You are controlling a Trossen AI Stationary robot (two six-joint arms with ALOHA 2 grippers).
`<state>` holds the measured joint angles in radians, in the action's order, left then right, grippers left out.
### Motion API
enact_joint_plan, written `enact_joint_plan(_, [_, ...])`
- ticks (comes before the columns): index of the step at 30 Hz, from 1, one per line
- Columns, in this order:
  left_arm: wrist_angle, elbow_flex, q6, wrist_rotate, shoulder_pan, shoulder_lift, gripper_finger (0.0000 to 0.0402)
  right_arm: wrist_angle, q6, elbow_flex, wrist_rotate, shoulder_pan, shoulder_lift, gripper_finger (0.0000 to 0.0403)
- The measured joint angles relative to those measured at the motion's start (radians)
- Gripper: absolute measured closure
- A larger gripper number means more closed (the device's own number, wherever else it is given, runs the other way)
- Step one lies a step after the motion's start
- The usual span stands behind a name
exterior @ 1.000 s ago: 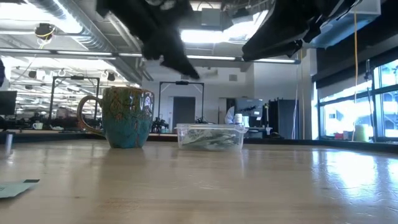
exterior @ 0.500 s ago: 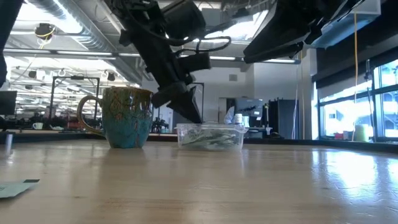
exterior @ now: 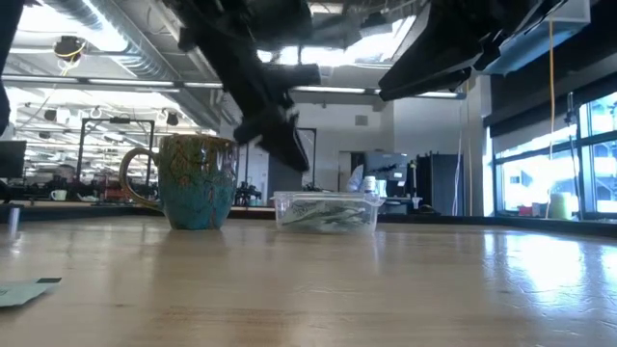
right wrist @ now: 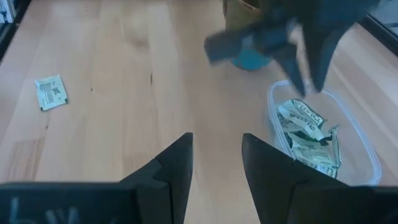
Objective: Pick and place items into bin
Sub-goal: Put the light green stevia pack into the transparent bin
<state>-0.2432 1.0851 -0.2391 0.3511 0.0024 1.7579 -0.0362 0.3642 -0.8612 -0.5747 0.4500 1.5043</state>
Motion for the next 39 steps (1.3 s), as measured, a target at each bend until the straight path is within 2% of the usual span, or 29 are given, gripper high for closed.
enact_joint_plan(4, [-0.031, 0.0, 0.014, 0.004, -0.024, -0.096, 0.0324, -0.011, 0.0, 0.0, 0.0, 0.0, 0.0, 0.0262])
enact_joint_plan(8, [-0.079, 0.0, 0.046, -0.167, -0.093, -0.203, 0.0327, -0.017, 0.0, 0.0, 0.0, 0.0, 0.0, 0.0262])
enact_joint_plan(10, [-0.122, 0.001, 0.047, -0.267, -0.15, -0.24, 0.0332, -0.026, 0.001, 0.0, 0.001, 0.0, 0.0, 0.0262])
enact_joint_plan(12, [-0.152, 0.001, 0.066, -0.321, -0.221, -0.253, 0.0337, -0.037, 0.001, 0.0, 0.001, 0.0, 0.0, 0.0262])
enact_joint_plan(17, [-0.209, 0.001, 0.201, -0.291, -0.412, -0.224, 0.0344, -0.046, 0.001, 0.0, 0.002, 0.0, 0.0, 0.0262])
enact_joint_plan(25, [-0.197, 0.0, 0.334, -0.189, -0.64, -0.069, 0.0332, -0.042, 0.017, 0.0, 0.002, 0.0, 0.0, 0.0262])
enact_joint_plan(32, [-0.097, -0.001, 0.387, -0.167, -0.704, 0.071, 0.0316, -0.041, 0.025, 0.0, 0.002, 0.0, 0.0, 0.0262])
enact_joint_plan(39, [-0.013, -0.001, 0.388, -0.234, -0.697, 0.125, 0.0314, -0.038, 0.028, 0.0, 0.002, 0.0, 0.0, 0.0262])
